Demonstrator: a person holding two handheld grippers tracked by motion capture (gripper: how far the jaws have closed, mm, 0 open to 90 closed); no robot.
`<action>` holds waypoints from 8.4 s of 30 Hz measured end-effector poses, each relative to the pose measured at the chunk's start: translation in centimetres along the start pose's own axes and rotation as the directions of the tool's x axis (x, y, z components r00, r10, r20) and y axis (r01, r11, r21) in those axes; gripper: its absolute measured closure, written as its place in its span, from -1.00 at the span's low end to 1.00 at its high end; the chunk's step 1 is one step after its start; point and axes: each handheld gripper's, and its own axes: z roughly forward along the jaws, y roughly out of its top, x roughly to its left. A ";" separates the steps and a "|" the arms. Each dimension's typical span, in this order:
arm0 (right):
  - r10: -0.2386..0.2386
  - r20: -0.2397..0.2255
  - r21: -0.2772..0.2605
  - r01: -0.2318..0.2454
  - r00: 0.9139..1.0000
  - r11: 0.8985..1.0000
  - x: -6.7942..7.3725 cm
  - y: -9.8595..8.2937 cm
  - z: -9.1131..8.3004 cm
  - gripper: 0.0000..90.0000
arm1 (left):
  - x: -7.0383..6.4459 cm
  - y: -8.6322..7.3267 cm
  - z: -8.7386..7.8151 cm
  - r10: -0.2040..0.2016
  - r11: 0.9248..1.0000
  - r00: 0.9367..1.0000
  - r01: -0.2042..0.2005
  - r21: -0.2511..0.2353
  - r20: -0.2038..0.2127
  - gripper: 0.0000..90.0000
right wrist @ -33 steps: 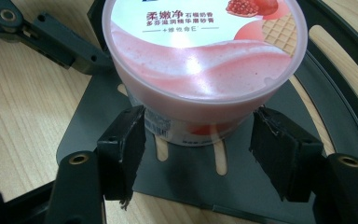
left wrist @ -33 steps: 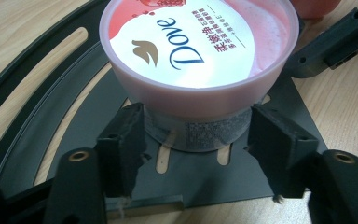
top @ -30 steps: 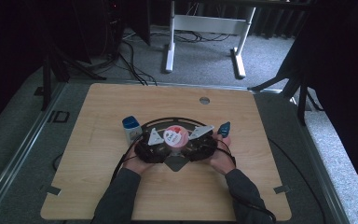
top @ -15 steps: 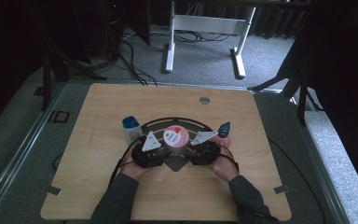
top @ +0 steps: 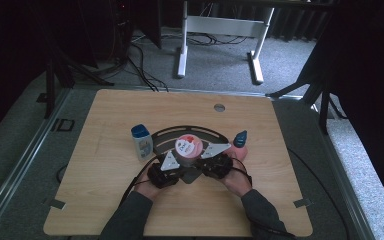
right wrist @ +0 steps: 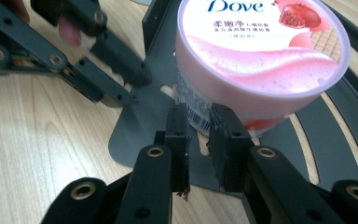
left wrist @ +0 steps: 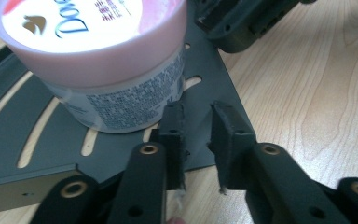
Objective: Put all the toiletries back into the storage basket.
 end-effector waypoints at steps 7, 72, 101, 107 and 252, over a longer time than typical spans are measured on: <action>-0.029 -0.018 0.003 0.029 0.999 1.000 0.5 0.2 0.5 1.00 | -0.2 -0.3 0.7 0.000 1.000 1.000 -0.001 0.026 0.010 0.97; 0.041 -0.013 -0.029 -0.042 0.999 0.999 -0.5 1.8 3.3 1.00 | 0.0 -1.1 1.3 -0.012 1.000 0.999 0.012 0.013 0.048 1.00; 0.093 0.073 -0.018 -0.092 0.993 0.996 -3.0 1.4 3.3 1.00 | 0.0 -1.1 1.3 -0.016 1.000 0.998 0.015 0.015 0.054 1.00; 0.096 0.084 -0.019 -0.095 0.992 0.995 -3.2 1.7 3.6 1.00 | 0.1 -1.1 1.3 -0.019 1.000 0.998 0.018 0.015 0.058 1.00; 0.209 -0.030 -0.080 -0.211 0.977 0.974 -0.5 -3.5 3.4 0.71 | 11.0 2.6 -12.8 -0.125 0.951 0.985 0.154 0.269 -0.123 0.20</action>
